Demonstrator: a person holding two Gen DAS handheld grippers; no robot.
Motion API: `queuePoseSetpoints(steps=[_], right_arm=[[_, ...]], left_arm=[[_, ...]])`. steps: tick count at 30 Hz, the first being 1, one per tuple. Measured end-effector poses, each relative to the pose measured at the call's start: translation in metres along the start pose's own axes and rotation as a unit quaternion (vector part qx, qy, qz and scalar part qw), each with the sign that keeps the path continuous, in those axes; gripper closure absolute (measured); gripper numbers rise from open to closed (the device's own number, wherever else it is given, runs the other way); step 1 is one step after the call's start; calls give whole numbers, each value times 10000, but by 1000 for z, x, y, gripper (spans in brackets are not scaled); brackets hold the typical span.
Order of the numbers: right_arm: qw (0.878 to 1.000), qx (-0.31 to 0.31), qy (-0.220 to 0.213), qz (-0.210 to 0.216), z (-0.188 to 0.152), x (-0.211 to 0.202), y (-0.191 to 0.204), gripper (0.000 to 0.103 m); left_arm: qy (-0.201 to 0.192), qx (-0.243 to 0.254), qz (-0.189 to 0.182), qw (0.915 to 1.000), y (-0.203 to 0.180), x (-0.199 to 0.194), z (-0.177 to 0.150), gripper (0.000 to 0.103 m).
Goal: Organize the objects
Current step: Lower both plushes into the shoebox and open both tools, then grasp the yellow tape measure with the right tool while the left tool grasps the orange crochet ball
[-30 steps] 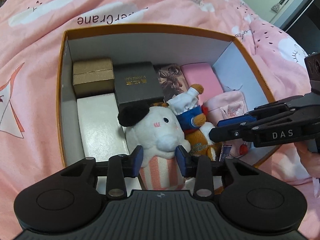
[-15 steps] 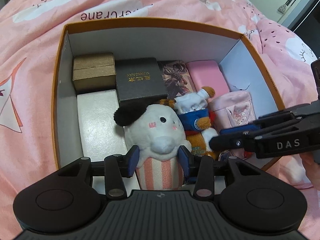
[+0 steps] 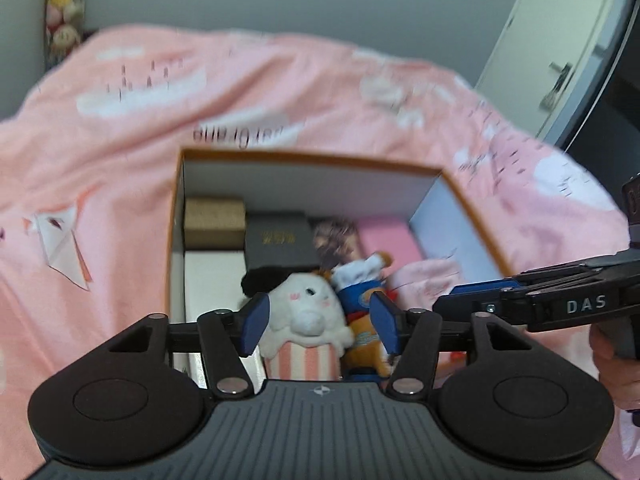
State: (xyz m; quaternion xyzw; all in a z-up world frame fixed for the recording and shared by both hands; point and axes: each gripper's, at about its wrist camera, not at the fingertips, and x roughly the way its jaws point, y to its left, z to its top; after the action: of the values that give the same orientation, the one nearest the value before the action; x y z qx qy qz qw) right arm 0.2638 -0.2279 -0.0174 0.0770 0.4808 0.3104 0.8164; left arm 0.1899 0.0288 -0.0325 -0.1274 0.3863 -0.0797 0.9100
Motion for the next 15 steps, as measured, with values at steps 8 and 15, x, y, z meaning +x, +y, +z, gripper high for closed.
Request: queuePoseSetpoints(steps=[8,15], right_arm=[[9957,-447,-763,276,-52,-47,38,58],[9998,76,-200,-49,-107,-28,34,58]], left_arm=[[-132,135,-209,9996,-21,-53,-39,29],[1258,41,-380,9913,-22,-35,-84,29]])
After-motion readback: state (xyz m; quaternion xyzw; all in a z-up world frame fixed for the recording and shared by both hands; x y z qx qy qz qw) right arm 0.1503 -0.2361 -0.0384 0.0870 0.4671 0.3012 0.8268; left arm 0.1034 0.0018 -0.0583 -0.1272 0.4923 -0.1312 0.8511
